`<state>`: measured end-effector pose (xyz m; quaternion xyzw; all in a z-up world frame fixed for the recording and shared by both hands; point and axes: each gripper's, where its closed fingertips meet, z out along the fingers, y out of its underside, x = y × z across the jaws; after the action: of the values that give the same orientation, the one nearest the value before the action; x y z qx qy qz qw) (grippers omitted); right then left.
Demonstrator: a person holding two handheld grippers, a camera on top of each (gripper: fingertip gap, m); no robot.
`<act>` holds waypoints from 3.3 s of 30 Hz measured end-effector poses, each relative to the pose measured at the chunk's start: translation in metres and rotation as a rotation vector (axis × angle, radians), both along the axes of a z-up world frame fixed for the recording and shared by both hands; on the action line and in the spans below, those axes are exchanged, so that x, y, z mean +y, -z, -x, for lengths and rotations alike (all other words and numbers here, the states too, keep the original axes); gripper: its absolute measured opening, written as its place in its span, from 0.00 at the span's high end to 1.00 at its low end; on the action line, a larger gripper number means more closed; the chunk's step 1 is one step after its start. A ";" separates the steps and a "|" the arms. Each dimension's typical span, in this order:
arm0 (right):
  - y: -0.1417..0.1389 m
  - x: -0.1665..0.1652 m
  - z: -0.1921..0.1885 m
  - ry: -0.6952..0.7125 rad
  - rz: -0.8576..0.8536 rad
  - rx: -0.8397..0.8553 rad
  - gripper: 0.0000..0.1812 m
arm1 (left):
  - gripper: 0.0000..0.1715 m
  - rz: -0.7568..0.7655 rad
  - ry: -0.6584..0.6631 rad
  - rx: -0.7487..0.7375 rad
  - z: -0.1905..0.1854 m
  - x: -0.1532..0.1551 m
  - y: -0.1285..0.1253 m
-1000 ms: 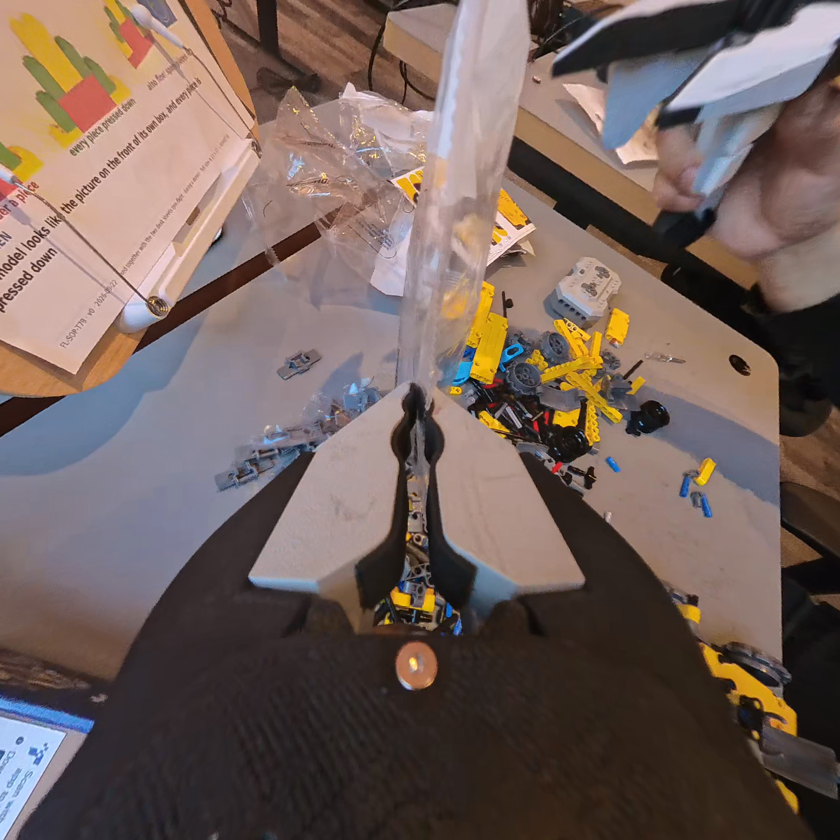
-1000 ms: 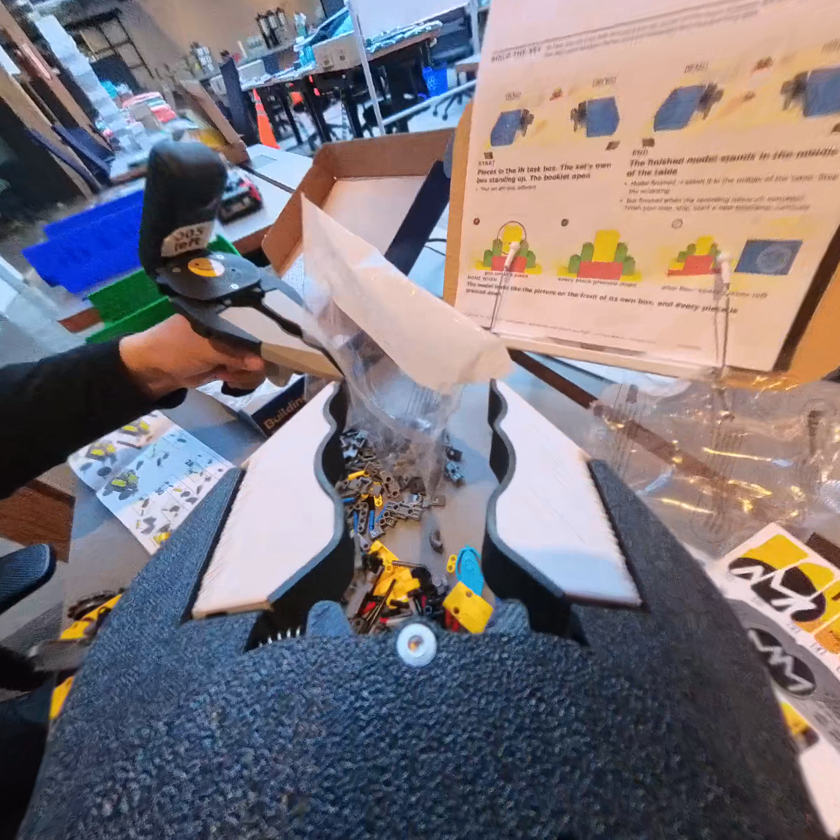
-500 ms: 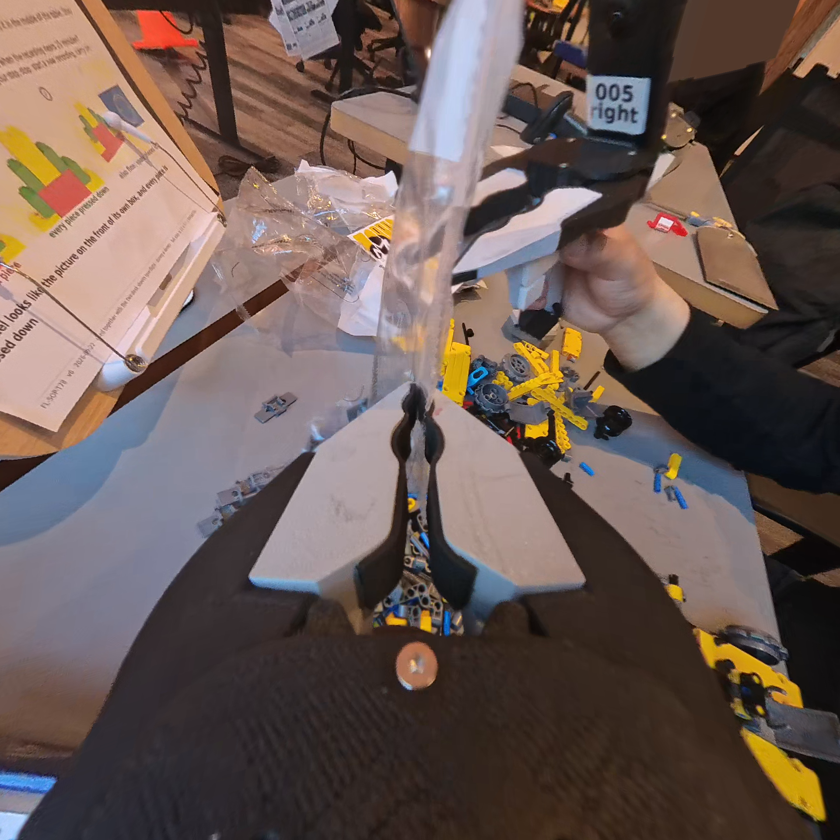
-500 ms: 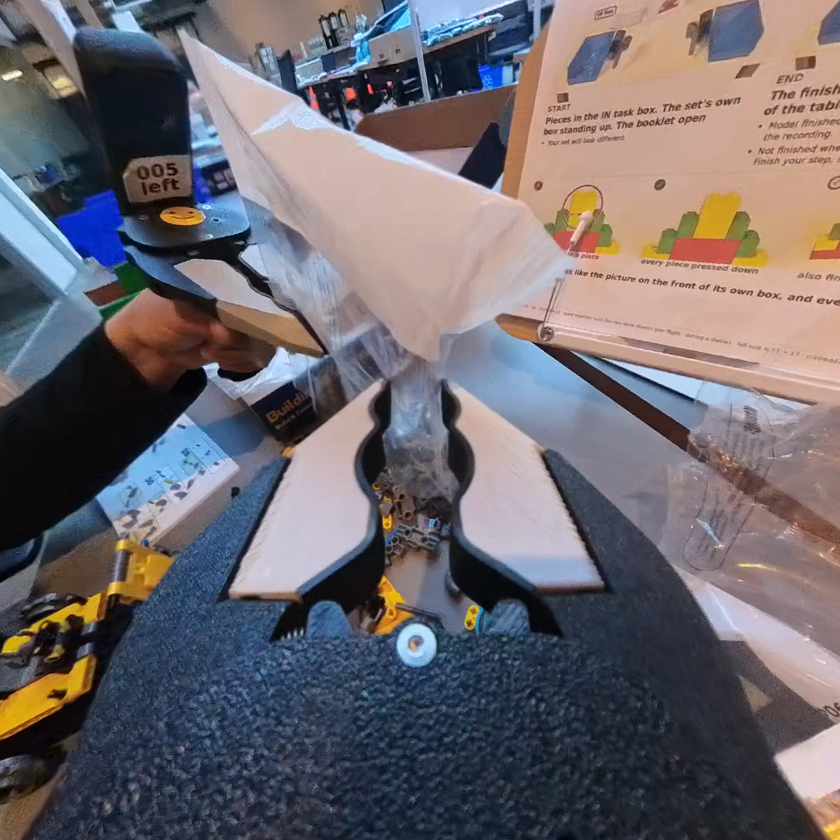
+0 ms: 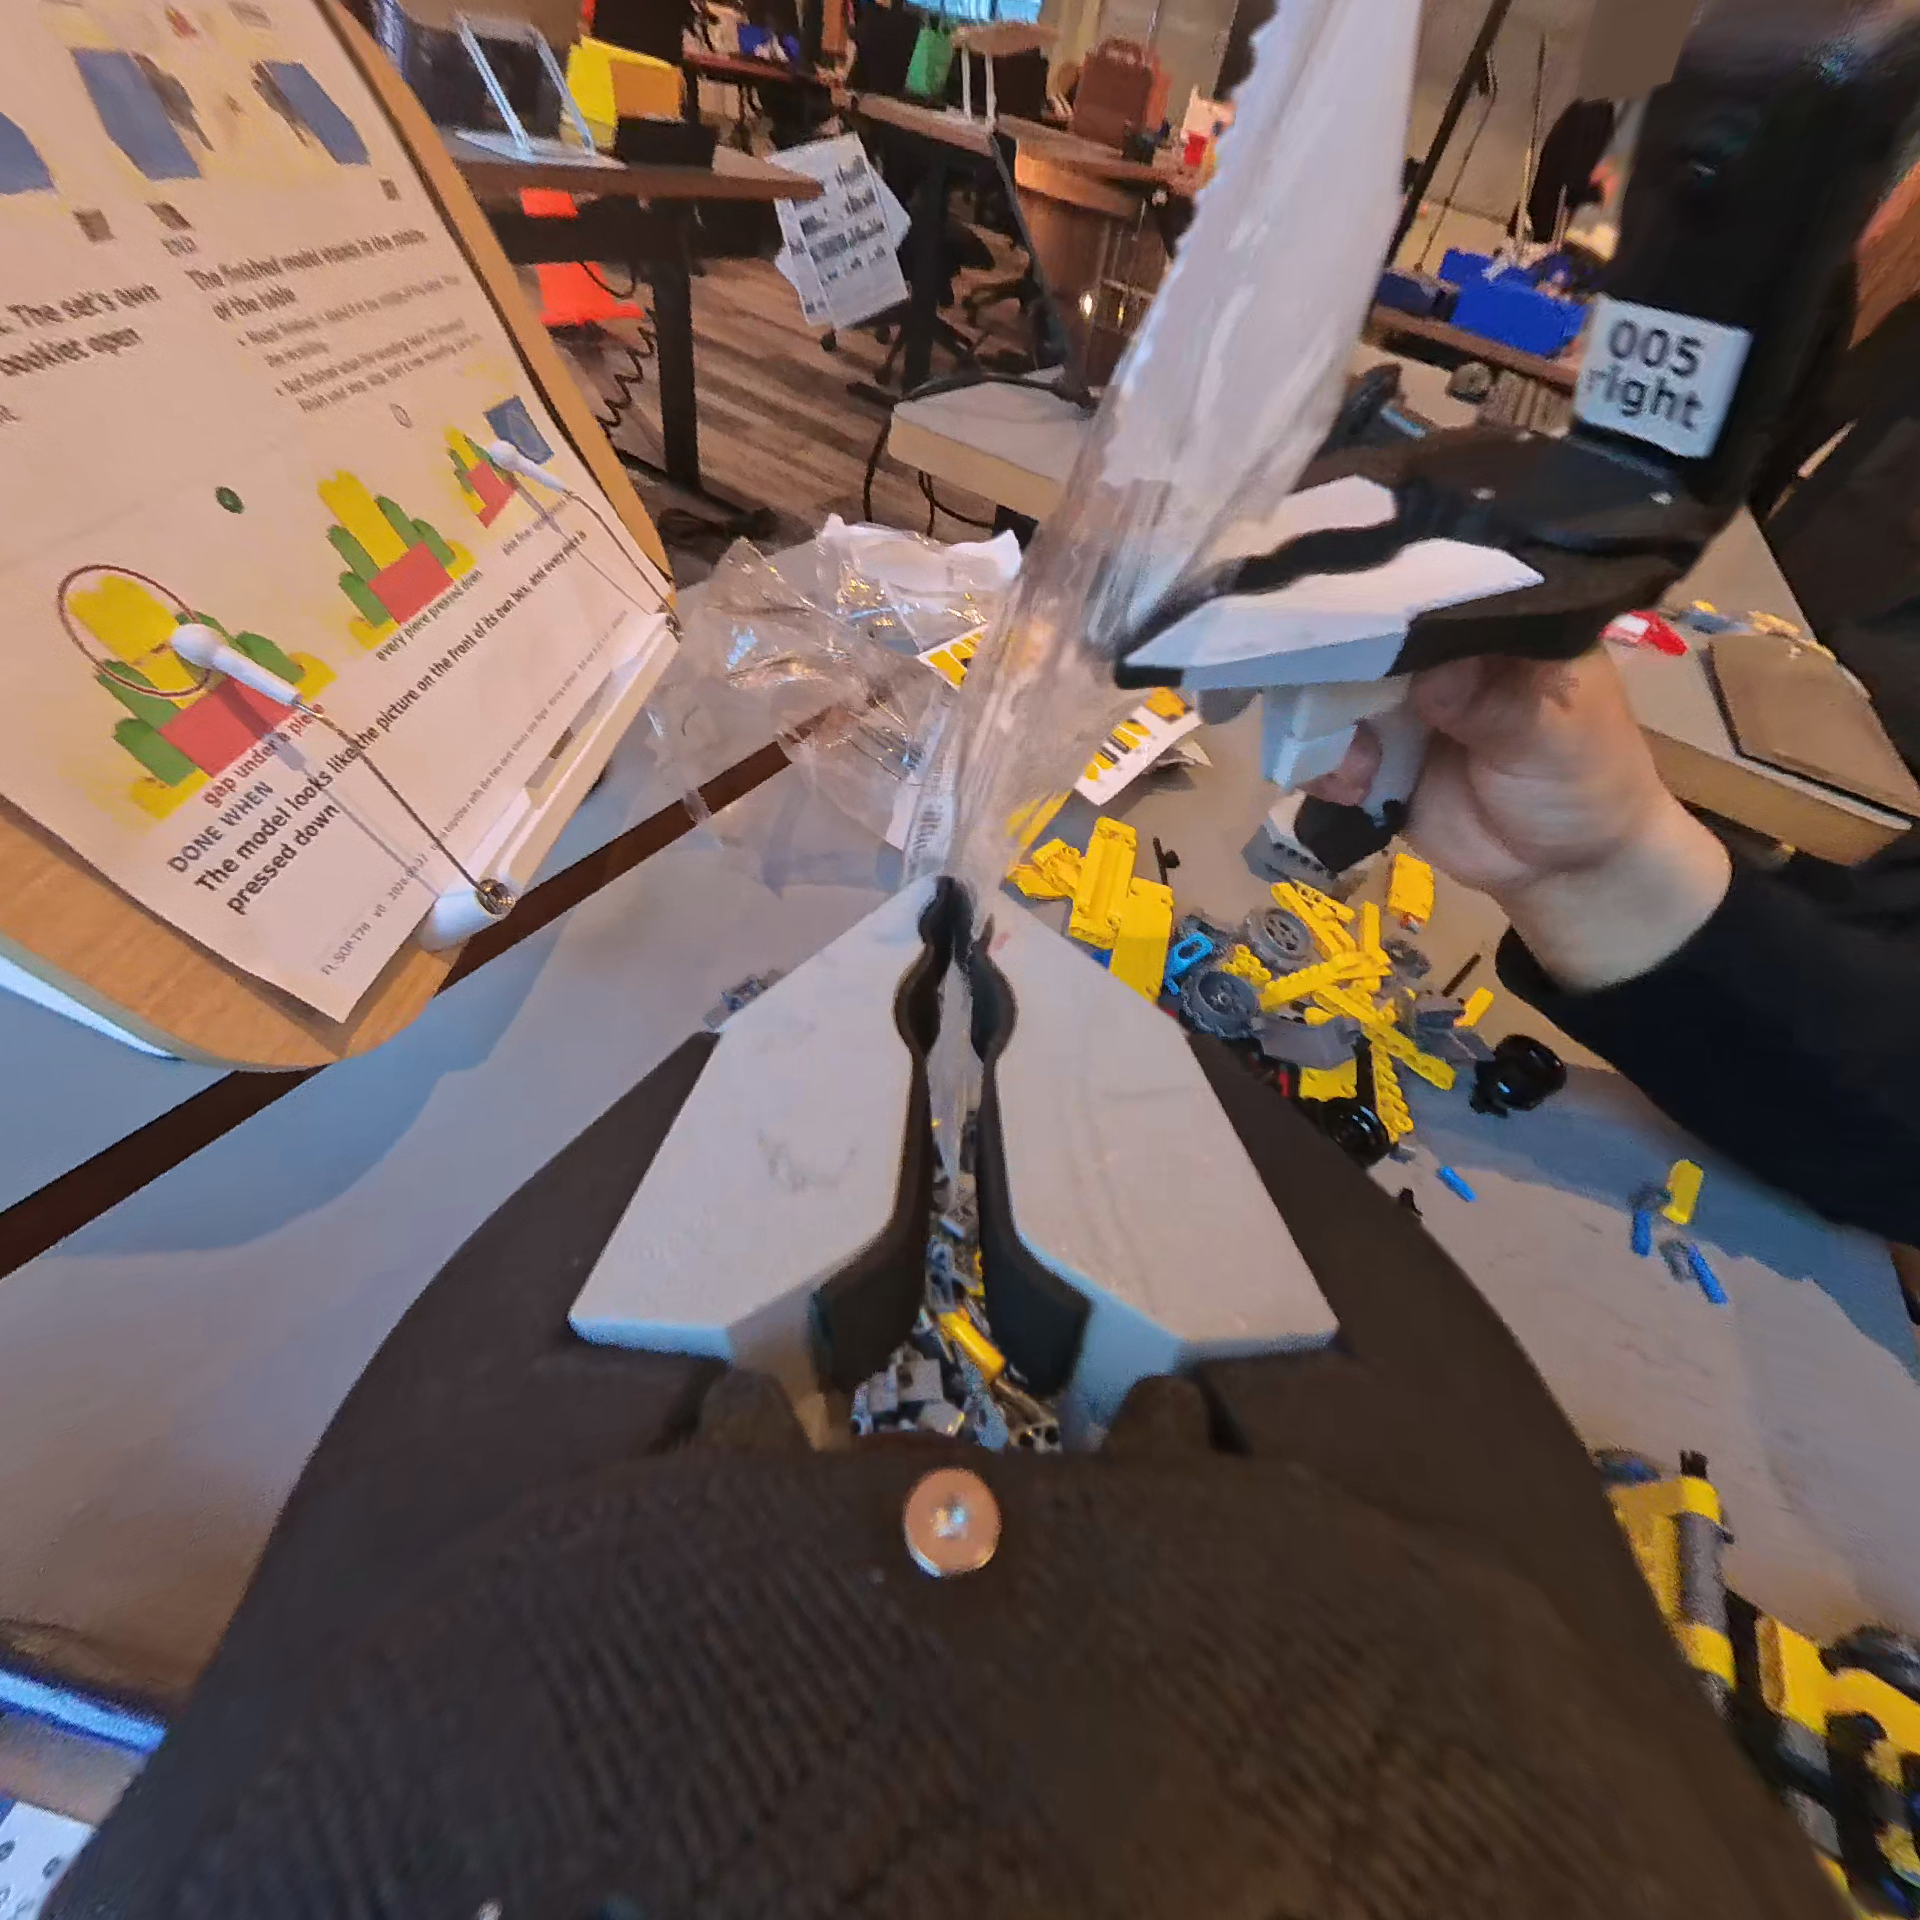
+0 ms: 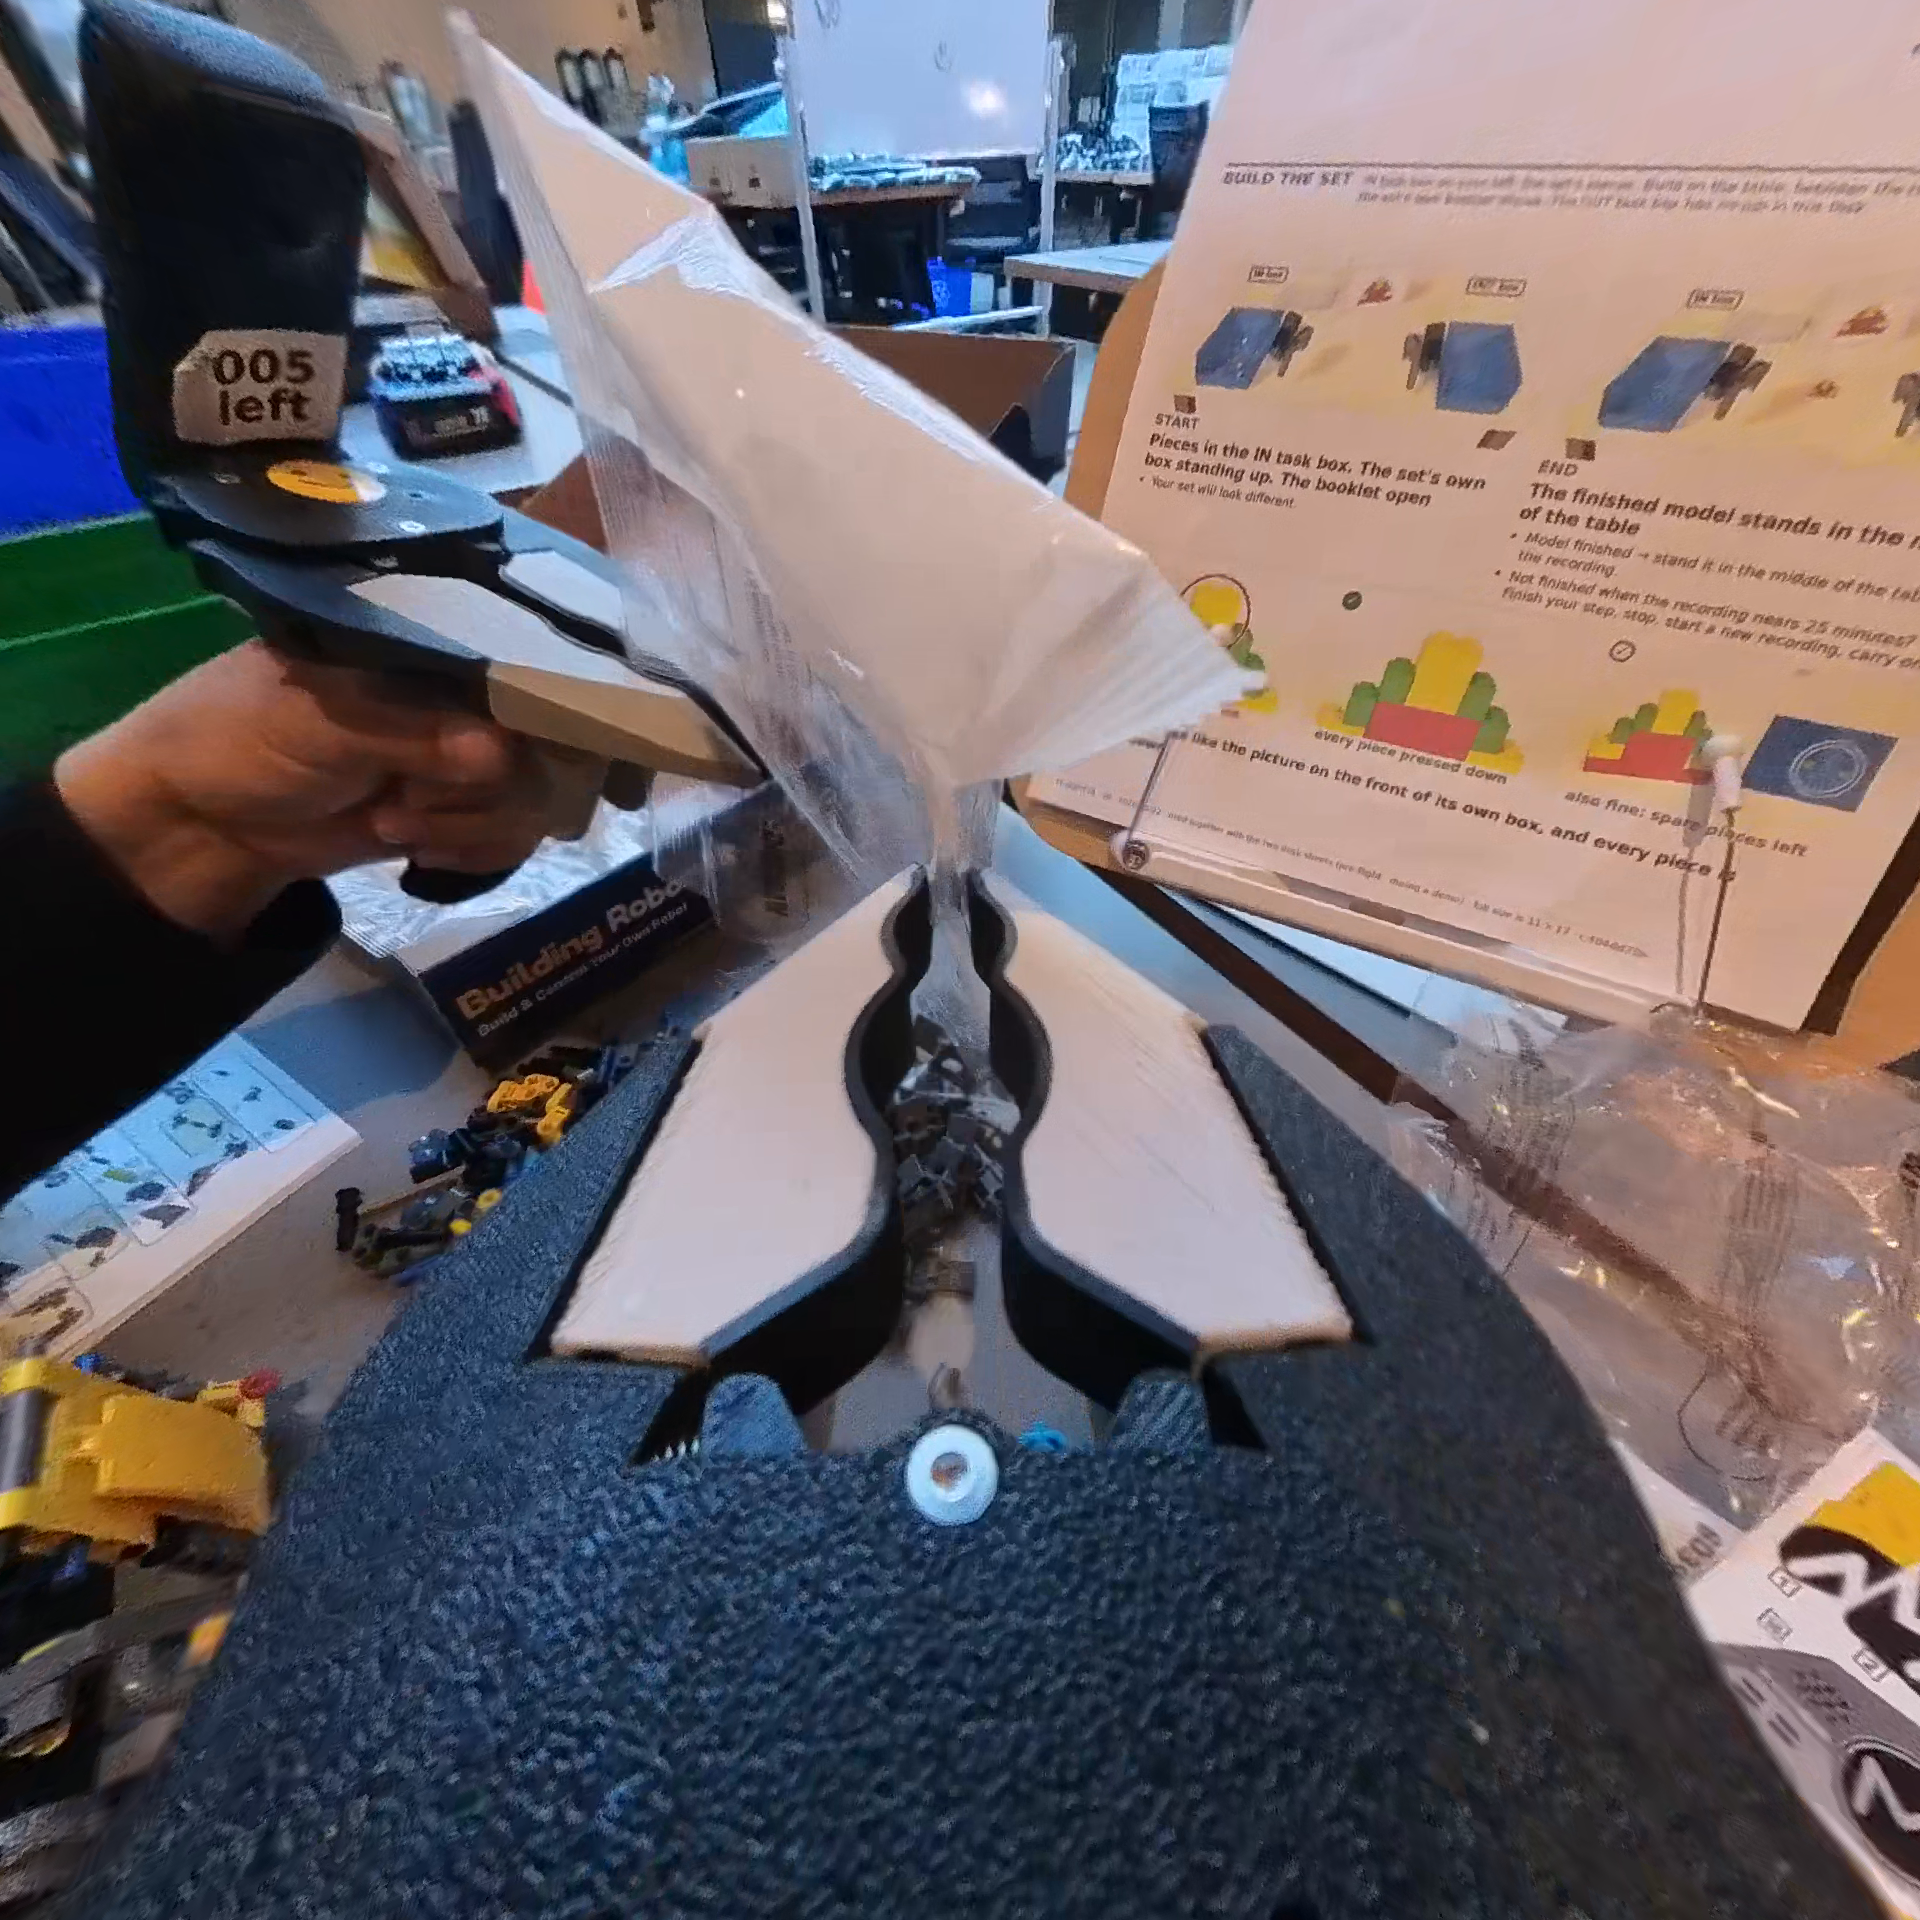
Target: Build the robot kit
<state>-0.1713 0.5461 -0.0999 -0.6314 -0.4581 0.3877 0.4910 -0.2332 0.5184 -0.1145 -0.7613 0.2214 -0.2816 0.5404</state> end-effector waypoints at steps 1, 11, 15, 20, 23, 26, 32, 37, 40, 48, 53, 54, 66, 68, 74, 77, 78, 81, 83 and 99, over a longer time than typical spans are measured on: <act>0.002 -0.001 0.001 0.002 -0.031 -0.023 0.97 | 1.00 0.003 -0.009 -0.002 0.002 0.001 0.001; 0.026 0.008 -0.011 -0.044 0.129 -0.070 0.69 | 1.00 -0.001 0.013 -0.143 -0.001 0.005 -0.005; 0.036 0.005 -0.013 -0.132 0.185 -0.061 0.60 | 1.00 0.003 0.033 -0.257 -0.001 0.002 -0.018; 0.043 0.009 -0.016 -0.140 0.224 -0.030 0.63 | 1.00 -0.006 0.061 -0.395 0.003 -0.001 -0.032; 0.032 0.009 -0.014 -0.126 0.169 0.007 0.87 | 1.00 -0.004 0.059 -0.398 0.005 -0.001 -0.032; 0.021 0.000 -0.015 -0.163 0.169 0.036 0.99 | 1.00 0.002 0.060 -0.427 0.007 0.000 -0.032; 0.023 0.010 -0.019 -0.026 0.072 -0.101 1.00 | 1.00 0.024 0.009 -0.364 0.012 0.006 -0.019; 0.028 0.003 -0.014 -0.011 -0.007 -0.201 1.00 | 1.00 0.039 -0.005 -0.353 0.011 0.009 -0.014; 0.026 -0.003 -0.011 -0.035 -0.009 -0.189 1.00 | 1.00 0.039 -0.003 -0.363 0.011 0.009 -0.015; 0.019 -0.005 -0.015 -0.045 0.030 -0.157 1.00 | 1.00 0.035 0.032 -0.382 0.007 0.004 -0.021; 0.004 -0.013 -0.014 -0.053 -0.002 -0.121 1.00 | 1.00 -0.001 0.050 -0.409 0.006 -0.002 -0.036; 0.002 -0.014 -0.014 -0.051 -0.014 -0.117 1.00 | 1.00 -0.022 0.058 -0.414 0.004 -0.005 -0.042; -0.022 -0.019 -0.029 -0.053 0.020 -0.017 0.82 | 1.00 -0.267 -0.013 -0.325 -0.005 -0.022 -0.087; -0.025 -0.024 -0.031 -0.068 0.041 0.004 0.81 | 1.00 -0.327 -0.048 -0.308 0.000 -0.026 -0.096; -0.036 -0.026 -0.038 -0.058 0.117 0.143 0.81 | 1.00 -0.430 -0.174 -0.384 0.034 -0.032 -0.121; -0.041 -0.013 -0.043 0.018 0.123 0.190 0.81 | 1.00 -0.451 -0.192 -0.421 0.042 -0.035 -0.127; -0.041 -0.008 -0.045 0.052 0.127 0.182 0.81 | 1.00 -0.456 -0.200 -0.429 0.044 -0.036 -0.128; -0.045 -0.008 -0.055 0.110 0.142 0.192 0.80 | 1.00 -0.466 -0.198 -0.471 0.049 -0.040 -0.135; -0.045 -0.013 -0.061 0.140 0.144 0.201 0.81 | 1.00 -0.480 -0.198 -0.504 0.053 -0.046 -0.142; -0.027 -0.066 -0.120 0.340 0.195 0.163 0.82 | 1.00 -0.511 -0.180 -0.611 0.087 -0.079 -0.170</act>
<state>-0.0515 0.4797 -0.0727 -0.7107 -0.2639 0.3916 0.5215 -0.3201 0.4394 0.0550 -0.5002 0.0461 -0.3824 0.7755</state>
